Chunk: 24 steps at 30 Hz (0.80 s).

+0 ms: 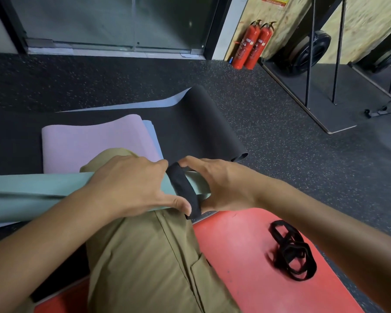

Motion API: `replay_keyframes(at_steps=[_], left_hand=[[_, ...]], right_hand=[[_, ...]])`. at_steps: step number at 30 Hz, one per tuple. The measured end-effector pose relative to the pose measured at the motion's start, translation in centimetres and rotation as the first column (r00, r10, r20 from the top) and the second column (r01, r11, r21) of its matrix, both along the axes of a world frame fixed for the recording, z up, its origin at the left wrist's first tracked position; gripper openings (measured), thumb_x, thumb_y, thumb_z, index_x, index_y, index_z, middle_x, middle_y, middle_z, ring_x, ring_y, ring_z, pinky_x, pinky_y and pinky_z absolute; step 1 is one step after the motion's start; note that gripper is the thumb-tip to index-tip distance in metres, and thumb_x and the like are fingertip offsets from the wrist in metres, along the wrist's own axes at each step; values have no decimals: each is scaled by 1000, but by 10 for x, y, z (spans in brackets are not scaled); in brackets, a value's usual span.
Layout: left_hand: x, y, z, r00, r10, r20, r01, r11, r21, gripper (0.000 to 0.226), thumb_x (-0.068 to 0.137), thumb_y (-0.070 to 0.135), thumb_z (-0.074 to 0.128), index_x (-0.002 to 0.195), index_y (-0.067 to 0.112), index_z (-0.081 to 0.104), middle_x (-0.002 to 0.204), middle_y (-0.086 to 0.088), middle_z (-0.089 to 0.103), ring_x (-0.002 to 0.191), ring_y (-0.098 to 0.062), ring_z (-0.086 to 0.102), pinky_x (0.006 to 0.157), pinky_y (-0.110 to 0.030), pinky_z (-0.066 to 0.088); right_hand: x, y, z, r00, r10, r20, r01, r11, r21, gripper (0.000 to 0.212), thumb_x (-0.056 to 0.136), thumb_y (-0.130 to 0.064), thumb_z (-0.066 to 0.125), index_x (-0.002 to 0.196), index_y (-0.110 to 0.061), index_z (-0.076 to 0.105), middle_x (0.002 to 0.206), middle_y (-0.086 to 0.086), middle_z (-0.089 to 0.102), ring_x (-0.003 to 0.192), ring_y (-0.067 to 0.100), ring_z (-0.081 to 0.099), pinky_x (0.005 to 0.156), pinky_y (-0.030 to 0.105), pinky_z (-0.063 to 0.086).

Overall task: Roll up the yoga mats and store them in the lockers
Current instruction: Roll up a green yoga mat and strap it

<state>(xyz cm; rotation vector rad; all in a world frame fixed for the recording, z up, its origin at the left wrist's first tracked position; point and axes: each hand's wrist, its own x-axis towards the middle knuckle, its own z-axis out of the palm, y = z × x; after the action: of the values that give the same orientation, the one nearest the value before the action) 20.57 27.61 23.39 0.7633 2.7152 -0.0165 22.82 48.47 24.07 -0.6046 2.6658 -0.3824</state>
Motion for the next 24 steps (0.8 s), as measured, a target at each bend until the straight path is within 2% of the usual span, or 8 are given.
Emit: replay_keyframes(at_steps=[4, 11, 14, 16, 19, 21, 24], left_hand=[[2, -3, 1, 1000, 2, -9, -2, 1000, -12, 85, 54, 104, 28, 94, 28, 37, 76, 8, 52, 63, -5, 38, 51, -30, 22], [13, -8, 3, 996, 42, -77, -37, 997, 68, 87, 58, 104, 24, 101, 31, 37, 81, 9, 58, 79, -15, 56, 51, -30, 24], [16, -11, 5, 997, 65, -42, -59, 991, 123, 88, 56, 103, 21, 105, 32, 38, 87, 11, 55, 86, -17, 57, 66, -33, 43], [15, -16, 7, 995, 96, -11, -93, 984, 154, 90, 55, 106, 21, 107, 34, 38, 96, 14, 54, 95, -16, 57, 78, -38, 49], [16, -21, 14, 993, 118, -5, -115, 976, 184, 91, 55, 106, 32, 118, 40, 38, 114, 18, 56, 110, -15, 55, 81, -37, 47], [16, -24, 19, 993, 119, 15, -119, 975, 189, 91, 58, 101, 43, 126, 41, 37, 122, 19, 55, 114, -13, 54, 82, -35, 44], [16, -28, 25, 992, 123, 38, -128, 969, 210, 93, 62, 96, 53, 135, 44, 31, 132, 22, 51, 118, -11, 53, 90, -37, 47]], right_hand=[[-1, -1, 0, 1000, -19, -16, 20, 998, 60, 74, 73, -47, 85, 132, -35, 42, 110, -13, 60, 95, 14, 60, 79, 38, 53], [2, 7, 8, 991, 19, -135, 5, 984, 177, 77, 69, -57, 84, 131, -42, 41, 119, -17, 57, 109, 13, 59, 83, 39, 53], [1, 13, 14, 976, 20, -217, 22, 982, 189, 80, 68, -60, 84, 133, -44, 41, 121, -18, 56, 114, 11, 54, 86, 37, 51], [0, 17, 18, 962, 21, -274, 33, 981, 191, 86, 67, -61, 85, 139, -43, 40, 125, -16, 55, 118, 11, 51, 88, 37, 52], [-3, 22, 25, 955, -21, -295, 63, 989, 135, 98, 65, -60, 87, 147, -43, 36, 133, -16, 50, 124, 11, 47, 92, 35, 51], [-4, 25, 29, 954, -46, -295, 72, 994, 80, 102, 64, -57, 89, 149, -43, 35, 136, -17, 46, 126, 10, 47, 95, 32, 48], [-5, 29, 31, 953, -73, -294, 75, 997, -7, 106, 64, -52, 91, 152, -41, 33, 142, -15, 43, 126, 9, 47, 99, 29, 45]])
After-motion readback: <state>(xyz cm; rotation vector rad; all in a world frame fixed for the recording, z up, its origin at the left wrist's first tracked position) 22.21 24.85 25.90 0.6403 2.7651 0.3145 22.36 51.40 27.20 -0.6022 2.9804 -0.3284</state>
